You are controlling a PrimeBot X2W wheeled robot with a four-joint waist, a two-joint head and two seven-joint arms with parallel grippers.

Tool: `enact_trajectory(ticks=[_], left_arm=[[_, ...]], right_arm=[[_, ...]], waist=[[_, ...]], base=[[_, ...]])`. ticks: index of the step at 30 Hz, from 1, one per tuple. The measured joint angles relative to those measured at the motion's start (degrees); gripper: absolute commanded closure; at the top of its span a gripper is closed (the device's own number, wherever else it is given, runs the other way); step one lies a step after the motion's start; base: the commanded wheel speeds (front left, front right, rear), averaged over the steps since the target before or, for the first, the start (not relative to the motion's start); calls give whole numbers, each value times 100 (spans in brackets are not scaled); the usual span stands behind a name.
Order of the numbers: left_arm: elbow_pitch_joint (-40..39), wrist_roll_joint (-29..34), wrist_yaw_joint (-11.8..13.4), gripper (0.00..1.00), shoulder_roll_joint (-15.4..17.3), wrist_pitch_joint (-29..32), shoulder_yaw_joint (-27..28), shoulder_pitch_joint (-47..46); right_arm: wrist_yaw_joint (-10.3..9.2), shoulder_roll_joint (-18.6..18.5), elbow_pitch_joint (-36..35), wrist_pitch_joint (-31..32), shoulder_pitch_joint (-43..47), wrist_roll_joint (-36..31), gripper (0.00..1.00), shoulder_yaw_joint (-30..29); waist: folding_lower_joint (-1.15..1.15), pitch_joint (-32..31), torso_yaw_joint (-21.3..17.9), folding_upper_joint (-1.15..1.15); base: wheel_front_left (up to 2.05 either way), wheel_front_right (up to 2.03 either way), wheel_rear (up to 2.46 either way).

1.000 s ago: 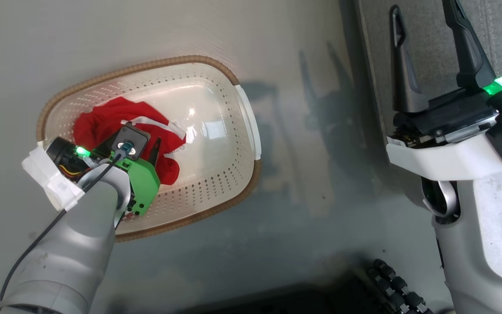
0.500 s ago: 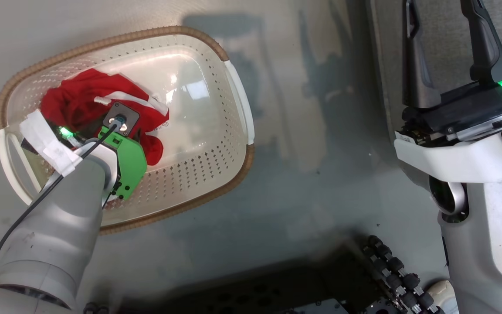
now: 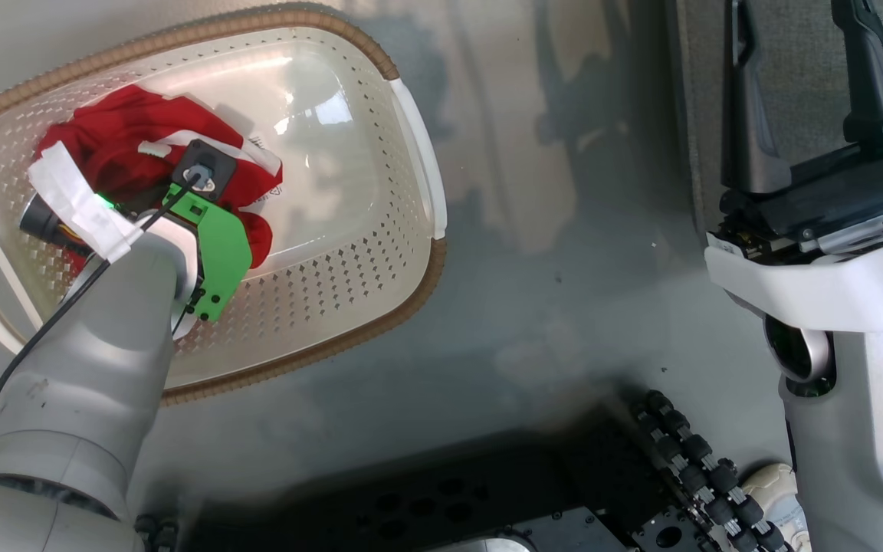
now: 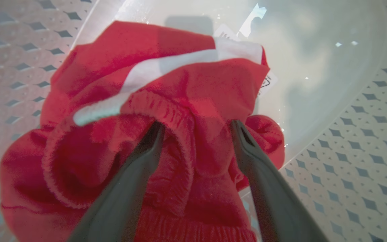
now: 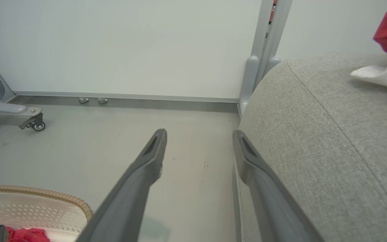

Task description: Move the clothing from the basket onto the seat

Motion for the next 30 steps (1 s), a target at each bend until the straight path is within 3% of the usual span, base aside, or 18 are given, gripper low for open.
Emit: enact_trajectory(ticks=[10, 11, 12, 13, 21, 30], left_arm=[[2, -129, 13, 0, 29, 123, -62, -63], [3, -126, 13, 24, 31, 121, -101, -63], [2, -126, 12, 73, 32, 79, -121, -63], [2, -127, 11, 100, 32, 85, -127, -63], [4, -147, -9, 100, 62, 20, -289, -91], [3, -294, -16, 100, -120, -528, -457, -188]], right_arm=[[0, -4, -116, 0, 269, -49, 0, -56], [0, -11, -129, 0, 287, -49, 0, -64], [0, -14, -140, 0, 308, -51, 0, -70], [0, -15, -143, 0, 322, -51, 0, -74], [0, -18, -124, 0, 305, -47, 0, -44], [0, -12, 69, 0, 181, 58, 0, -60]], waist=[[0, 107, 6, 0], [0, 107, 9, 0], [0, 109, 12, 0], [0, 111, 15, 0], [0, 95, 1, 0], [0, -169, 29, 0]], base=[[0, 0, 0], [0, 0, 0], [0, 0, 0], [0, 0, 0], [0, 0, 0], [0, 0, 0]])
